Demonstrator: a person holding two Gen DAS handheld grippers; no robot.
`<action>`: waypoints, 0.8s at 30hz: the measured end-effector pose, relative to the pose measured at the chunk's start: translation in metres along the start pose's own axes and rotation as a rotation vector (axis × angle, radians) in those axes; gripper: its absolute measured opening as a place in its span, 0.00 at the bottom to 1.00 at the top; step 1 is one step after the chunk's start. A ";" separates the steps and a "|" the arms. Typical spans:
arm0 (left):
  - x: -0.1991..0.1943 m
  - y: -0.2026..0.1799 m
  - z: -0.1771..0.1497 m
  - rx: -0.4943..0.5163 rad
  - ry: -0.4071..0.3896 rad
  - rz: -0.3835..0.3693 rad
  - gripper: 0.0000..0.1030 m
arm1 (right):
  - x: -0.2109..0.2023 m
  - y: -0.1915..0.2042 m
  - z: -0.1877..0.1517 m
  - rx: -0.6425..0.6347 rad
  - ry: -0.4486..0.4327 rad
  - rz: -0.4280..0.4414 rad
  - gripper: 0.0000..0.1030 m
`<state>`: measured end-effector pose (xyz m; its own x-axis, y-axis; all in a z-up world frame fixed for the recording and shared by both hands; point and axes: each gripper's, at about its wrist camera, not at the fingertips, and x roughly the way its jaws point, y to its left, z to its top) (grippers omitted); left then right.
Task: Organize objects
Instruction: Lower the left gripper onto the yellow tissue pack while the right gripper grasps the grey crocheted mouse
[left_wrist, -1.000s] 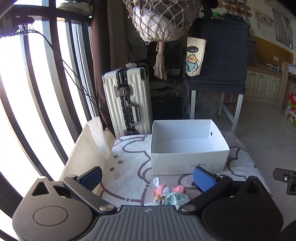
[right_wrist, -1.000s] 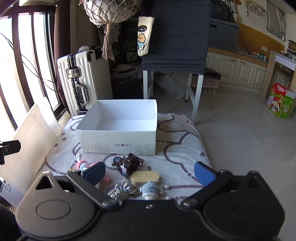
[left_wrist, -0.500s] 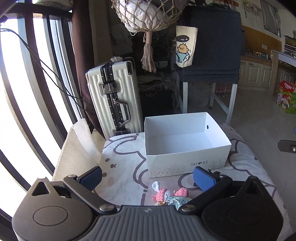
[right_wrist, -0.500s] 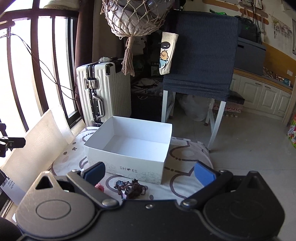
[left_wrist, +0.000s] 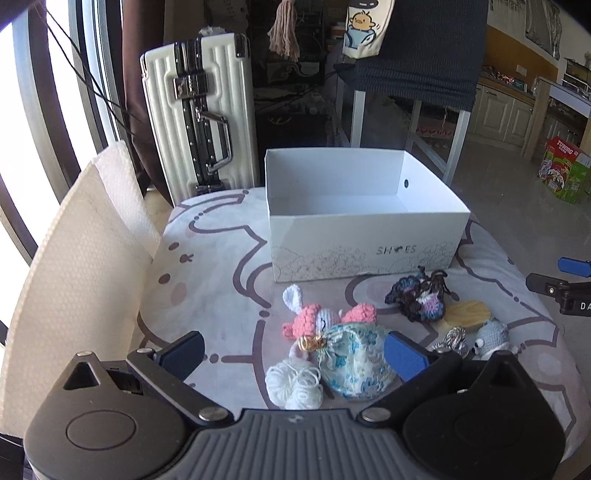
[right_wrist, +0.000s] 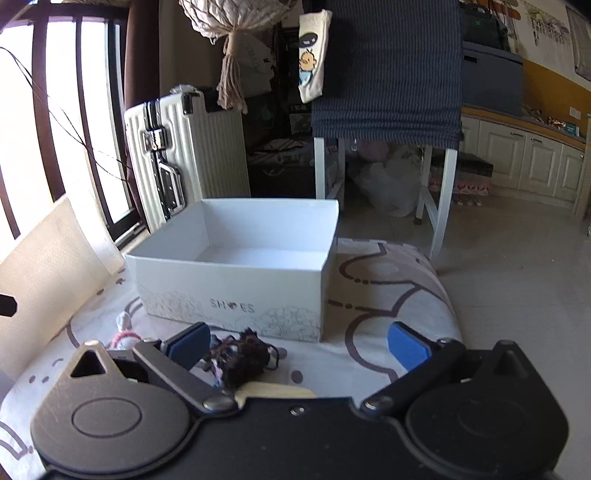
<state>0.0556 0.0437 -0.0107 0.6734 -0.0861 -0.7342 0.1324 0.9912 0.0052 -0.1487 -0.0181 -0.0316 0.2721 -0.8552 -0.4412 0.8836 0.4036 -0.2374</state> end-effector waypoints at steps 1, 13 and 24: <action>0.004 0.000 -0.006 -0.003 0.005 -0.008 0.96 | 0.007 -0.002 -0.007 -0.004 0.022 0.003 1.00; 0.058 0.005 -0.048 0.013 0.098 -0.312 0.96 | 0.039 -0.017 -0.056 0.004 0.186 0.000 0.96; 0.095 -0.005 -0.065 0.219 0.182 -0.444 0.96 | 0.048 -0.005 -0.061 0.011 0.225 0.076 0.74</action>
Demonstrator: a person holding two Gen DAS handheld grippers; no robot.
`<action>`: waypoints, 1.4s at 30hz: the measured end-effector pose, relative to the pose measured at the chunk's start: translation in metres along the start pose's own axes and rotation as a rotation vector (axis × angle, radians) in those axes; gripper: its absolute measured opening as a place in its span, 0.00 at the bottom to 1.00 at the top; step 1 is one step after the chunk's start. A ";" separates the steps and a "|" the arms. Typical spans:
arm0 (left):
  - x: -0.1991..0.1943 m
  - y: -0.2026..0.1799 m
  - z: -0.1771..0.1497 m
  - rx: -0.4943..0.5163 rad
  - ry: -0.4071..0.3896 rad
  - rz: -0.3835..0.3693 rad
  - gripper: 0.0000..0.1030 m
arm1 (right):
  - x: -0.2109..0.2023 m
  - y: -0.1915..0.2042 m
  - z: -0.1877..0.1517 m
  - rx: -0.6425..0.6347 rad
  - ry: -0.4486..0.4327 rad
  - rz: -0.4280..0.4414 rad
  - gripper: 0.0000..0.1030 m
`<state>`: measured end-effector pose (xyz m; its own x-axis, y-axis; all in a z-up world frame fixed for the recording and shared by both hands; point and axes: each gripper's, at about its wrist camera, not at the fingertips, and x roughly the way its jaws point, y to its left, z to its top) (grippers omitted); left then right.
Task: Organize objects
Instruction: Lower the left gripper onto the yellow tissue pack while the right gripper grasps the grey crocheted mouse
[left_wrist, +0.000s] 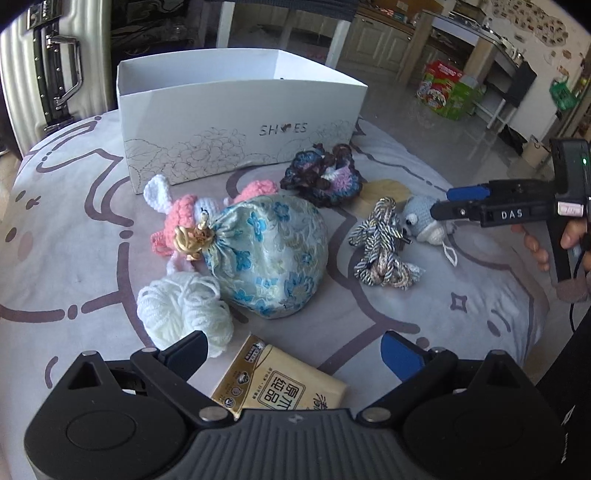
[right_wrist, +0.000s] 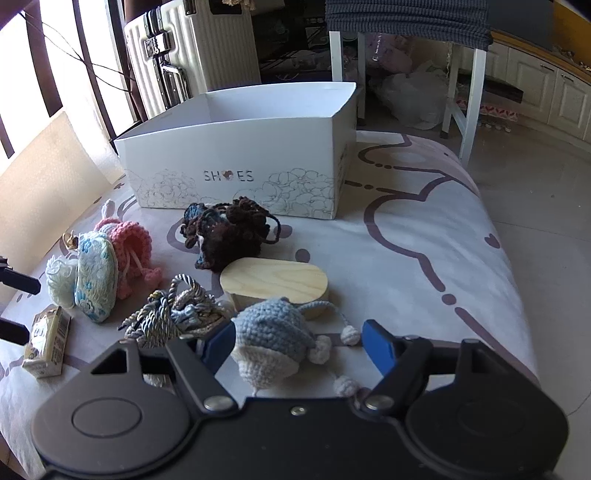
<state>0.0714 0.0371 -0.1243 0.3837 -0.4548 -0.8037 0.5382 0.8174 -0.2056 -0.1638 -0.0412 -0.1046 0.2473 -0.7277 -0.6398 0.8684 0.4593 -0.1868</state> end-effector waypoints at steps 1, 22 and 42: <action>0.002 0.000 -0.001 0.006 0.009 -0.009 0.96 | 0.000 0.001 0.001 0.003 -0.001 0.003 0.75; 0.011 -0.024 -0.025 0.018 0.120 0.145 0.72 | 0.018 0.023 0.005 -0.090 0.090 -0.041 0.66; -0.010 -0.007 -0.022 -0.101 0.108 0.195 0.71 | 0.035 0.041 0.009 -0.151 0.144 -0.119 0.51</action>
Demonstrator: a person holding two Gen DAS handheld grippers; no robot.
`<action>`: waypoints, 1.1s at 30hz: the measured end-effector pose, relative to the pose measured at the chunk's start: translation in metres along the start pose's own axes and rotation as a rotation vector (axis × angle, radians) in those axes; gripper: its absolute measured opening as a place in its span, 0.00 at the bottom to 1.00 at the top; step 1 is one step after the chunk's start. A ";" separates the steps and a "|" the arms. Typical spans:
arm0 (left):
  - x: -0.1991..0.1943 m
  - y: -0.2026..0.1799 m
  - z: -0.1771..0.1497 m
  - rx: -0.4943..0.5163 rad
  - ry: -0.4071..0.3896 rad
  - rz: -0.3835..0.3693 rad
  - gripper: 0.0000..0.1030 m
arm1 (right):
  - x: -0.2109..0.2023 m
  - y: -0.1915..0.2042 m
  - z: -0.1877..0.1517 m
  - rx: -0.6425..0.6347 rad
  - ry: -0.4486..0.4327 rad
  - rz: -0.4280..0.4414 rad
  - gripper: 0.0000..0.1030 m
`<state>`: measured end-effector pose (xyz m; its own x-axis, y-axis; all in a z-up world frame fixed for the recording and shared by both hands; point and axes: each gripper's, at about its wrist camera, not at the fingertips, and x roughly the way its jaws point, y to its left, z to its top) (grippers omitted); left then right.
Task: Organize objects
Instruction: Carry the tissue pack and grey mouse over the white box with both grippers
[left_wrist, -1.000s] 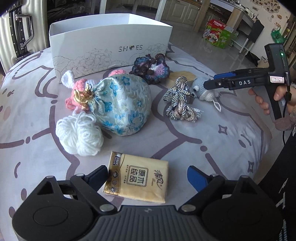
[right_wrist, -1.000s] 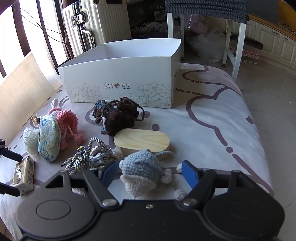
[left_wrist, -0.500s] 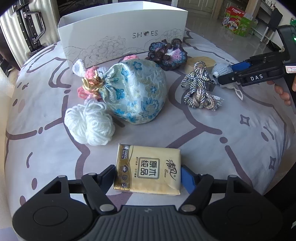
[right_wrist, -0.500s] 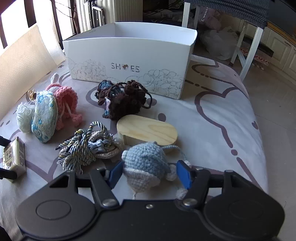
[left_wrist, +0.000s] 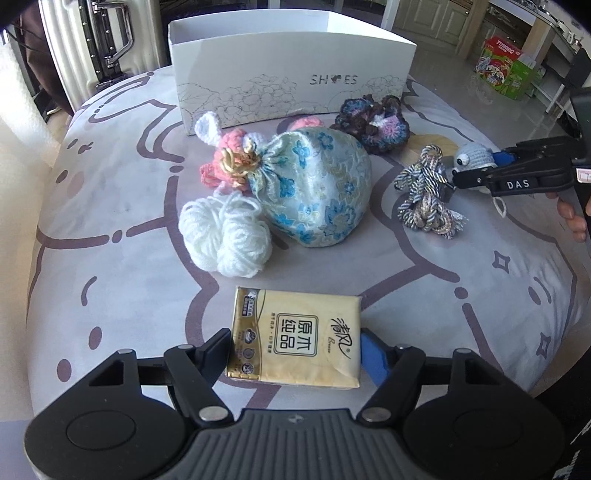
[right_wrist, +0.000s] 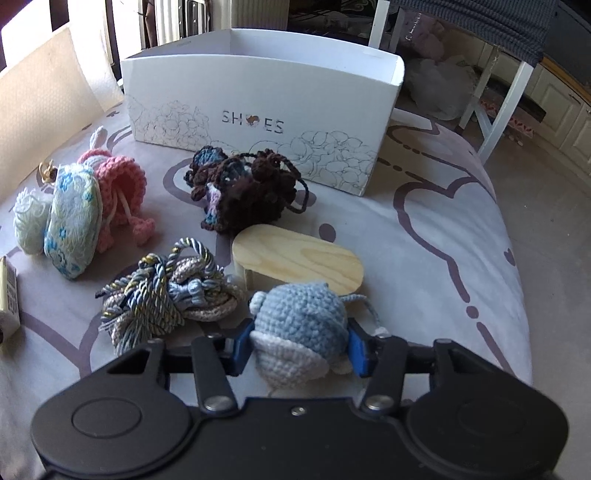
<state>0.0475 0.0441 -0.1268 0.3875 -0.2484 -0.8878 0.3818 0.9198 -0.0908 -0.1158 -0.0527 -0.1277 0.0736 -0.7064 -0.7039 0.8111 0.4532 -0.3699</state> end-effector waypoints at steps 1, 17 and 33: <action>-0.004 0.002 0.003 -0.009 -0.006 0.006 0.71 | -0.005 -0.001 0.001 0.008 -0.007 0.000 0.51; -0.100 -0.012 0.107 -0.102 -0.230 0.147 0.71 | -0.122 -0.009 0.068 0.045 -0.216 0.015 0.51; -0.143 -0.032 0.229 -0.093 -0.392 0.215 0.71 | -0.155 -0.018 0.177 0.092 -0.343 0.013 0.51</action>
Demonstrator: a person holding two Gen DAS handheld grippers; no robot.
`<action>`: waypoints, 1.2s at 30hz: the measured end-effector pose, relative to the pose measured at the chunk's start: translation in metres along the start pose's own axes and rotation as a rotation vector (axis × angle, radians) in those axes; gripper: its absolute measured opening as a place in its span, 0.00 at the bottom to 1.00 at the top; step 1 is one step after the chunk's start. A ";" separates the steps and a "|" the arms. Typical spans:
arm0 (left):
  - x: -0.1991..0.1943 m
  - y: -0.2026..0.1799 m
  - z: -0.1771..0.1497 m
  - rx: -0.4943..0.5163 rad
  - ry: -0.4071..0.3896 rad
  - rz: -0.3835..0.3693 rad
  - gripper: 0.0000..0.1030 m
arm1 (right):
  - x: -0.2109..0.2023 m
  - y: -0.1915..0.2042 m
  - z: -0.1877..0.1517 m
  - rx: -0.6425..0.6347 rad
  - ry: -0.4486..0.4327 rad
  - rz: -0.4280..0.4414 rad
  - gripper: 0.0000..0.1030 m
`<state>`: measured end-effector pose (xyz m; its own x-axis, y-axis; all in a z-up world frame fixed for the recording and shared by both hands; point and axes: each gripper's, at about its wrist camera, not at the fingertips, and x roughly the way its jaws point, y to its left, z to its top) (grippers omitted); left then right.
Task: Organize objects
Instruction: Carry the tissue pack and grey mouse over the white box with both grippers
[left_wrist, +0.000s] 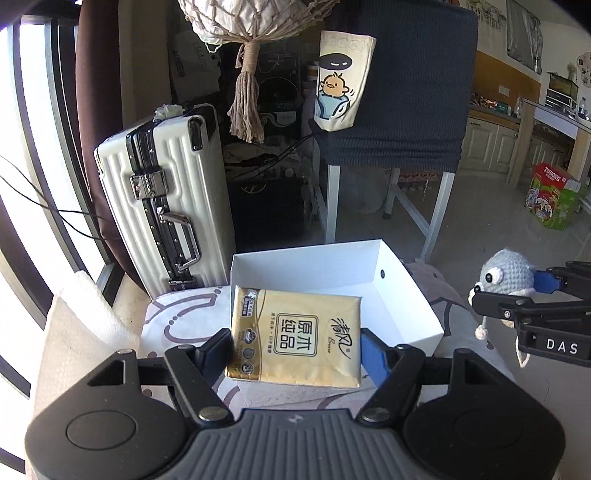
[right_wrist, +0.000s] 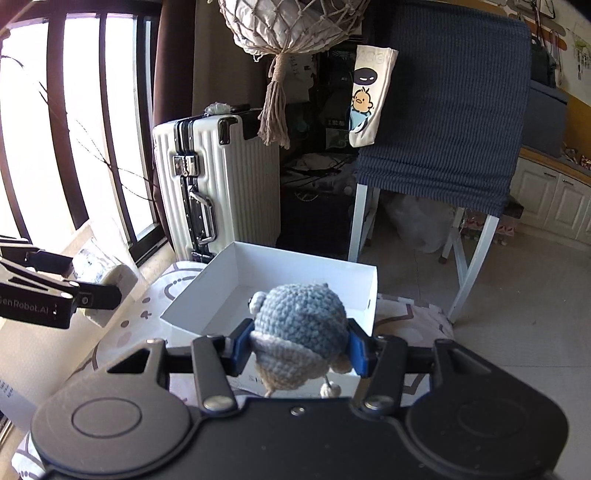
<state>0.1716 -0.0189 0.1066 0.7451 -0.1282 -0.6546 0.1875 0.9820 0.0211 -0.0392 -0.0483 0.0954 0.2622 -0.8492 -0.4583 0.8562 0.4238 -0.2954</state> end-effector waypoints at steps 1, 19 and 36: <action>0.004 0.001 0.006 -0.004 0.000 0.004 0.71 | 0.004 -0.001 0.006 0.006 0.000 -0.003 0.51; 0.127 0.029 0.049 -0.151 0.114 0.077 0.71 | 0.127 -0.021 0.047 0.132 0.124 -0.053 0.52; 0.212 0.016 0.021 -0.133 0.295 0.087 0.71 | 0.207 -0.045 -0.002 0.262 0.302 -0.076 0.52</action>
<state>0.3456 -0.0331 -0.0157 0.5332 -0.0168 -0.8458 0.0318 0.9995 0.0002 -0.0241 -0.2428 0.0119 0.0846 -0.7280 -0.6803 0.9628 0.2355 -0.1323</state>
